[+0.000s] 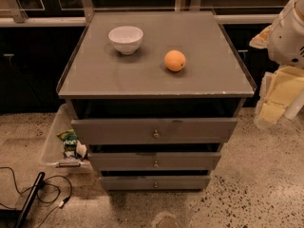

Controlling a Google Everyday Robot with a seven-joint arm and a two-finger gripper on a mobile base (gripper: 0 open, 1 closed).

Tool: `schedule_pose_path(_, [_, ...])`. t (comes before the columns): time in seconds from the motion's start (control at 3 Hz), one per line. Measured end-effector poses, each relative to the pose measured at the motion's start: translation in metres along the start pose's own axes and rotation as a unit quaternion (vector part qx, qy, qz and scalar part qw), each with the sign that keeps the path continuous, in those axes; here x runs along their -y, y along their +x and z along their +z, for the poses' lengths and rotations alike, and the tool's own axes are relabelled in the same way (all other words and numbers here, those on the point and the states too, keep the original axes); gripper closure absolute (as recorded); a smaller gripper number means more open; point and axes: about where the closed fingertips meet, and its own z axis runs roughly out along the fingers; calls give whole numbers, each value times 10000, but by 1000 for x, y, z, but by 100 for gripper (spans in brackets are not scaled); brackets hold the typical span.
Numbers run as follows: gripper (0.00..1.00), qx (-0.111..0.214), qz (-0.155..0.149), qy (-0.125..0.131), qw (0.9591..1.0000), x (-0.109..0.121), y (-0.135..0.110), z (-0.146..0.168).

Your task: Open top drawer

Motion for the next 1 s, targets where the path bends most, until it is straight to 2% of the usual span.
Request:
schedule_pose_path(0.33, [0, -38, -20, 18, 10000, -4, -1, 3])
schedule_pose_path(0.67, [0, 35, -94, -279, 9996, -25, 3, 35])
schedule_pose_path(1.0, [0, 385, -290, -603, 9970, -56, 14, 86])
